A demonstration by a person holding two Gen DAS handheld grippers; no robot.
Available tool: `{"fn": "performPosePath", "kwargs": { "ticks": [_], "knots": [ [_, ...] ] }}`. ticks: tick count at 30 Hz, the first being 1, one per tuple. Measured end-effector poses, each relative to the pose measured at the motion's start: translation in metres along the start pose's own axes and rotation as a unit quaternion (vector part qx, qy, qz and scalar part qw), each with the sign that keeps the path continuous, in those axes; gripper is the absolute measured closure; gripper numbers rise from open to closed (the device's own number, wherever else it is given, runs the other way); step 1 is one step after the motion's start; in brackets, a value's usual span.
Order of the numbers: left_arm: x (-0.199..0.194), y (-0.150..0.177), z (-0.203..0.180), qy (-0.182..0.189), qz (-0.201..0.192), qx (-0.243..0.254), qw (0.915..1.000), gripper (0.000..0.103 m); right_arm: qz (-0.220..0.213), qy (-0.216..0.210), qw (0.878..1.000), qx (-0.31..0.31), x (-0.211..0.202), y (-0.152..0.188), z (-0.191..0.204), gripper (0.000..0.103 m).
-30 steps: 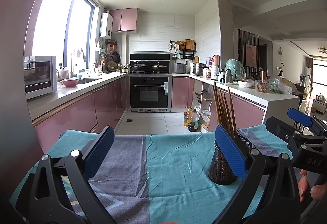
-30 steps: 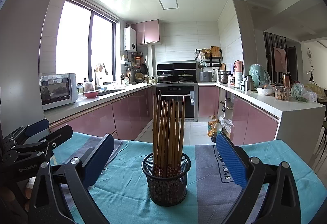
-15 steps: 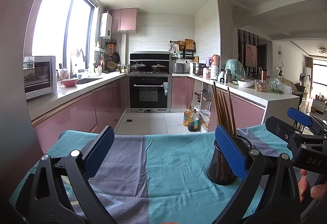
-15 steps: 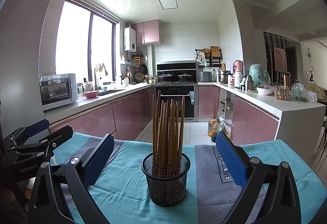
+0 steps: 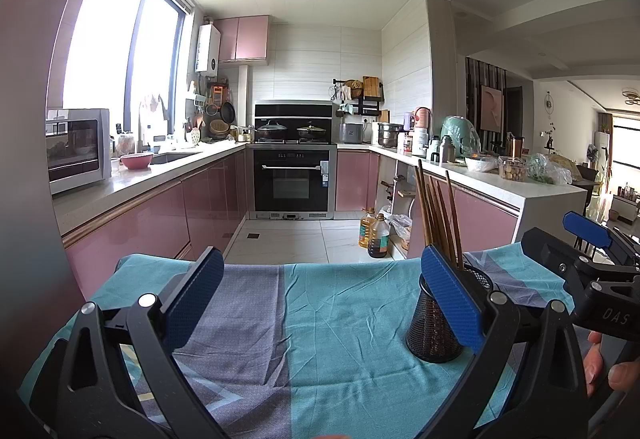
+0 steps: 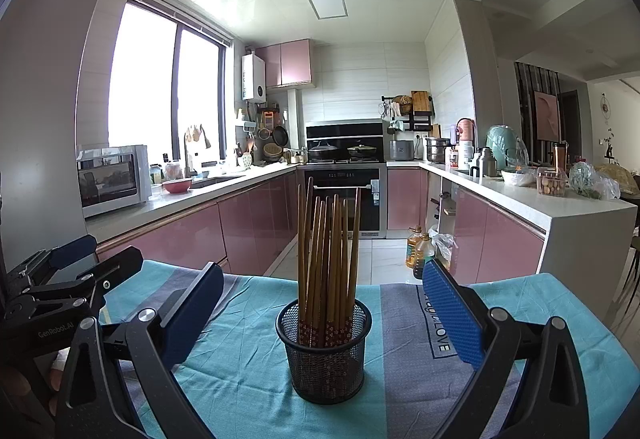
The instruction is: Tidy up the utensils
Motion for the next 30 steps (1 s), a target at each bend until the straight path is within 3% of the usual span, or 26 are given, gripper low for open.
{"fn": "performPosePath", "kwargs": {
  "ticks": [30],
  "knots": [
    [0.0002,0.0005,-0.0004,0.000,0.001,0.000,1.0000,0.006,0.000,0.003,1.000,0.002,-0.0014,0.0008,-0.0005,0.007]
  ]
}}
Point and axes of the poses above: each gripper's, at about its wrist camera, not at the fingertips, and x roughly the way its jaws point, z to its left, y to its underside, the point moved 1 cm from there along x, roughly the way its jaws point, and after that the axes turned 11 degrees about y, right-handed, at the moved point
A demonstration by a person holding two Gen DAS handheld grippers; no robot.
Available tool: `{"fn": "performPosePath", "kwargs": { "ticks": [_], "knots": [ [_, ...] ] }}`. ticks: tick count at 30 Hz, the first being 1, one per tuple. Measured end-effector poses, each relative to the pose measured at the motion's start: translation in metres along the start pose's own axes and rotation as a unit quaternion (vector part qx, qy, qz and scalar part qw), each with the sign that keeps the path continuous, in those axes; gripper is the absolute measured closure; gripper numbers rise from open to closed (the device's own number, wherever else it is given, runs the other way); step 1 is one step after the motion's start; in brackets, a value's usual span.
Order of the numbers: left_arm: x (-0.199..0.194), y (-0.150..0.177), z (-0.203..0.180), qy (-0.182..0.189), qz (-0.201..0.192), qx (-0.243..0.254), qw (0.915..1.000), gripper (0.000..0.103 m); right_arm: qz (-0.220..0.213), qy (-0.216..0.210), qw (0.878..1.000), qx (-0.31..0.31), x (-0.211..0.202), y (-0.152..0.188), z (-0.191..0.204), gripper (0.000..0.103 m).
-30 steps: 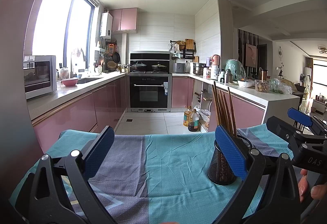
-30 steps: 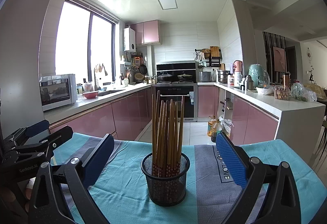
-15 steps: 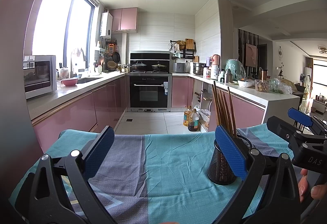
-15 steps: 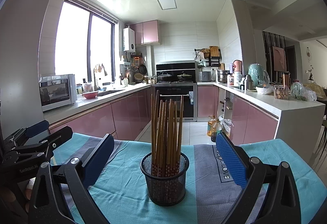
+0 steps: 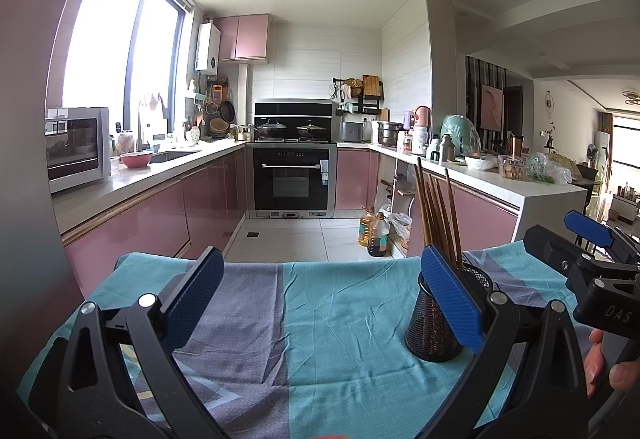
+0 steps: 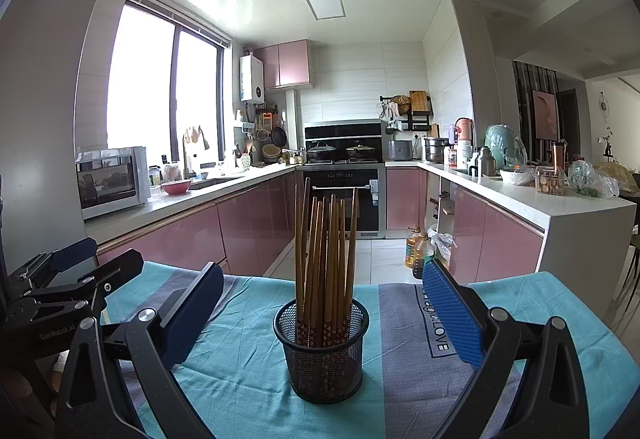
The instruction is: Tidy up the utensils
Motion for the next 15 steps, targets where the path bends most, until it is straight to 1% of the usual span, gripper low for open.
{"fn": "performPosePath", "kwargs": {
  "ticks": [15],
  "knots": [
    [0.0014,0.0017,-0.0029,0.001,0.001,0.000,1.0000,0.006,0.000,0.000,1.000,0.000,0.0000,0.0002,-0.0006,0.007]
  ]
}}
Point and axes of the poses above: each gripper's, at about its wrist camera, not at the fingertips, and x roughly the way its jaws point, z to its left, y to its underside, the point moved 1 cm from there along x, roughly the way its jaws point, and after that the axes turned 11 degrees about y, right-handed, at the moved point
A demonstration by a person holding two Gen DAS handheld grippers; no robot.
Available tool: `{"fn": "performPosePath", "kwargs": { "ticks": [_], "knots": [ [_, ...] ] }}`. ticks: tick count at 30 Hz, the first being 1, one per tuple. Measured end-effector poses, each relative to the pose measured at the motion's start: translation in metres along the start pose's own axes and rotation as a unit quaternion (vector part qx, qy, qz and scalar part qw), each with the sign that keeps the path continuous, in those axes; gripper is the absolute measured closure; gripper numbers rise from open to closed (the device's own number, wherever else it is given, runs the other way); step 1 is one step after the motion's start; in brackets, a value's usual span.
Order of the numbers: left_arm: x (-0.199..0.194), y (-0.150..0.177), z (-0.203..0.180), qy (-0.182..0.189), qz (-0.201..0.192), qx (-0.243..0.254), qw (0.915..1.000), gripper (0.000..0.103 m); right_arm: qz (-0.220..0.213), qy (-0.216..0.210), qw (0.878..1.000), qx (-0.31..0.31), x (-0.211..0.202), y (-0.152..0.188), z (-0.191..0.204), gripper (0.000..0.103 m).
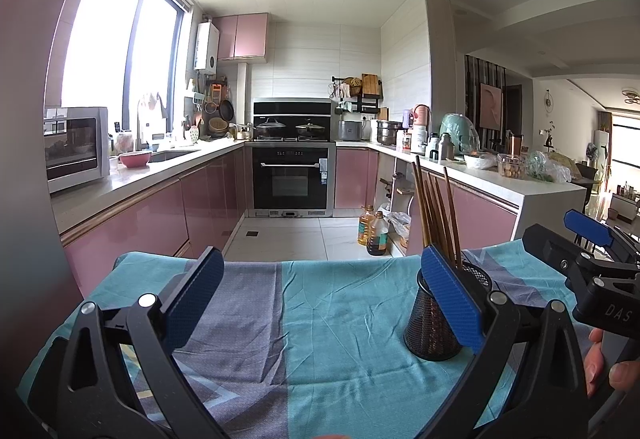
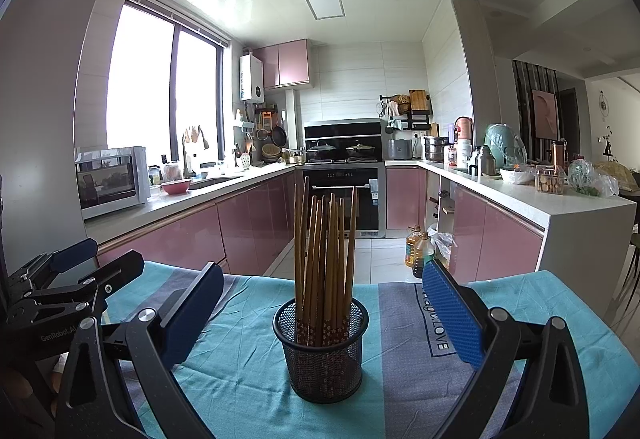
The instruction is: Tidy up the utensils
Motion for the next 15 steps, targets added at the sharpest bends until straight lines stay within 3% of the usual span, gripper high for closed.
{"fn": "performPosePath", "kwargs": {
  "ticks": [15],
  "knots": [
    [0.0002,-0.0005,-0.0001,0.000,0.000,0.000,1.0000,0.006,0.001,0.000,1.000,0.001,-0.0001,0.0002,-0.0001,0.007]
  ]
}}
Point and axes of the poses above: each gripper's, at about its wrist camera, not at the fingertips, and x roughly the way its jaws point, z to its left, y to its underside, the point moved 1 cm from there along x, roughly the way its jaws point, and after that the axes turned 11 degrees about y, right-handed, at the moved point
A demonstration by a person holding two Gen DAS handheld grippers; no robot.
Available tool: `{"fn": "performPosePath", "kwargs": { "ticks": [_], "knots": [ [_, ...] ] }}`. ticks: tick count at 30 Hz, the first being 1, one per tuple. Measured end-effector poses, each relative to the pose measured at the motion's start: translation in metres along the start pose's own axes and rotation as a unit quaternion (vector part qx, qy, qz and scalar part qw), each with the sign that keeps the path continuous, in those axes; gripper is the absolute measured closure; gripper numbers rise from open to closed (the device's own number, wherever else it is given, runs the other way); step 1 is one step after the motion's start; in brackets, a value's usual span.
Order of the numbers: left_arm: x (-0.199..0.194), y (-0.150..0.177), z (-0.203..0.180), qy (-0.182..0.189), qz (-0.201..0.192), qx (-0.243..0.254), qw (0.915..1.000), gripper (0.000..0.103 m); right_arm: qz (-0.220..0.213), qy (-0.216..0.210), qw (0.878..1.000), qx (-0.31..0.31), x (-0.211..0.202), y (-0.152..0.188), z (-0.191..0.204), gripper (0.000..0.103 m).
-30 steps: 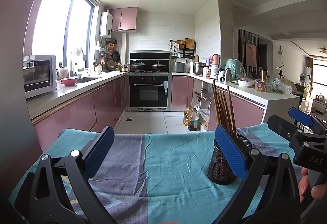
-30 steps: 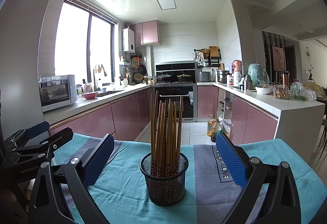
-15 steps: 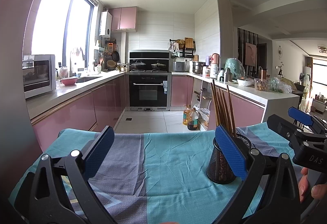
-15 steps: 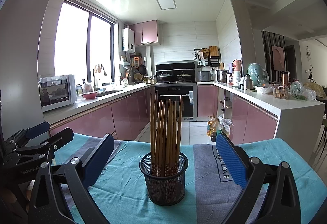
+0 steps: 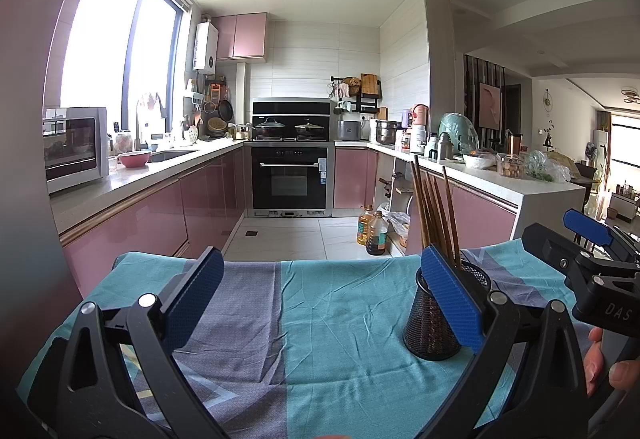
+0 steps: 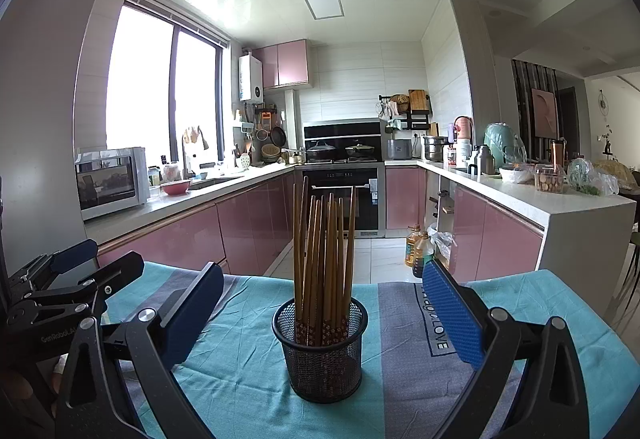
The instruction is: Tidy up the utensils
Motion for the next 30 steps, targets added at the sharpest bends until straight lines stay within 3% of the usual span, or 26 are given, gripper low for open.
{"fn": "performPosePath", "kwargs": {
  "ticks": [23,27,30],
  "knots": [
    [0.001,0.008,-0.007,0.001,0.009,0.004,1.0000,0.006,0.002,0.004,1.000,-0.003,0.001,0.002,-0.001,0.007],
    [0.009,0.015,0.001,-0.002,0.035,-0.012,0.9993,0.006,0.027,0.022,0.999,-0.001,0.012,0.011,-0.017,0.007],
    [0.018,0.023,0.012,-0.009,0.062,-0.023,0.9978,0.006,0.080,0.057,0.995,-0.010,0.036,0.028,-0.039,0.007]
  ]
}}
Point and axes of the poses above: each gripper's, at about its wrist camera, not at the fingertips, and x roughly the way its jaws point, z to its left, y to its underside, the point moved 1 cm from there along x, roughly the way its jaws point, and after that the axes turned 11 degrees about y, right-handed, at the moved point
